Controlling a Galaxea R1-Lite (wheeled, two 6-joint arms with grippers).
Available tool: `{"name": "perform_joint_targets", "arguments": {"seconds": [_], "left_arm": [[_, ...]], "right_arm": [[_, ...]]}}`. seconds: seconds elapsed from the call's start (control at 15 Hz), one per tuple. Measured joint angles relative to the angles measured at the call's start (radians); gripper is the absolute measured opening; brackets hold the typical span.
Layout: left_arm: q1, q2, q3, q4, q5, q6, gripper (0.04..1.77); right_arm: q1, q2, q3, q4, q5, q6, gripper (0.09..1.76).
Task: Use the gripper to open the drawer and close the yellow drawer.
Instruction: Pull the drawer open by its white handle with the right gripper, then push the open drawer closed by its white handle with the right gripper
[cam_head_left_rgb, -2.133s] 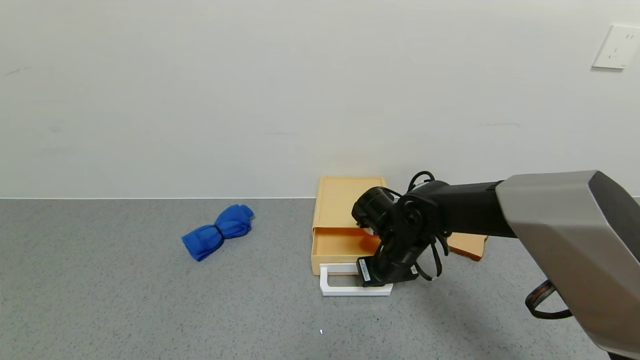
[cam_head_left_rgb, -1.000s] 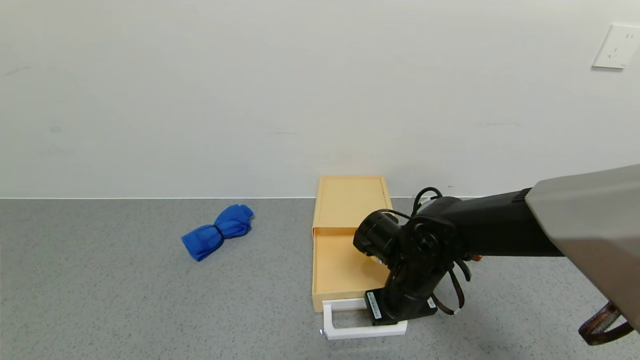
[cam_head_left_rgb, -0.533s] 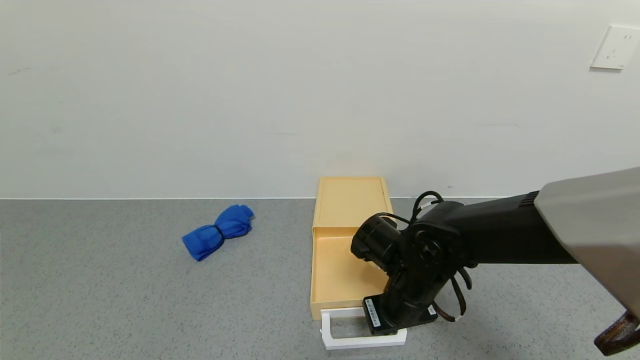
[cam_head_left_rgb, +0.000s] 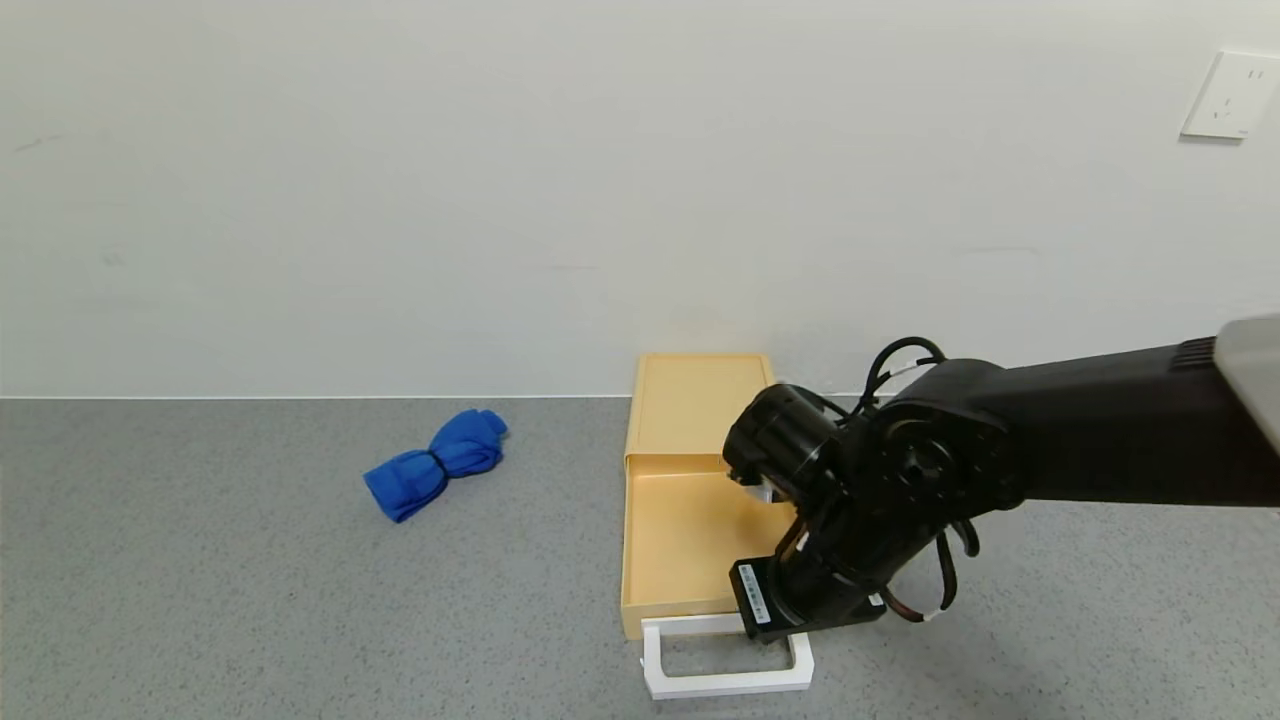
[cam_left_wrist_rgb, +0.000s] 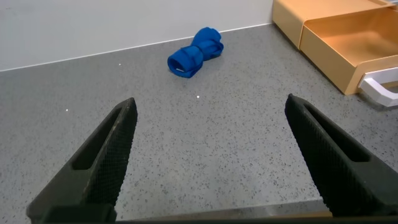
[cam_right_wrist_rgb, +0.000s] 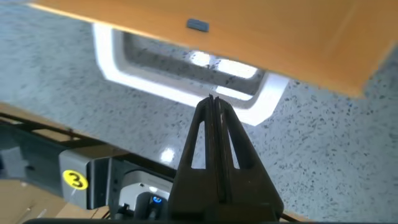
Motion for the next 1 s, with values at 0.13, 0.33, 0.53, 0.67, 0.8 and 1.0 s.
{"name": "perform_joint_targets", "arguments": {"seconds": [0.13, 0.33, 0.53, 0.67, 0.8, 1.0], "left_arm": [[0.000, 0.000, 0.000, 0.000, 0.000, 0.000, 1.72], [0.000, 0.000, 0.000, 0.000, 0.000, 0.000, 1.72], [0.000, 0.000, 0.000, 0.000, 0.000, 0.000, 1.72], [0.000, 0.000, 0.000, 0.000, 0.000, 0.000, 1.72], [0.000, 0.000, 0.000, 0.000, 0.000, 0.000, 1.72], [0.000, 0.000, 0.000, 0.000, 0.000, 0.000, 1.72]], "right_arm": [[0.000, -0.073, 0.009, 0.003, 0.003, -0.010, 0.12], [-0.007, -0.214, 0.033, 0.002, 0.027, -0.060, 0.12], [-0.066, -0.354, 0.076, -0.008, 0.034, -0.135, 0.12], [-0.136, -0.430, 0.134, -0.068, 0.057, -0.182, 0.12], [-0.218, -0.507, 0.230, -0.193, 0.149, -0.221, 0.12], [-0.318, -0.601, 0.371, -0.363, 0.226, -0.250, 0.12]]}}
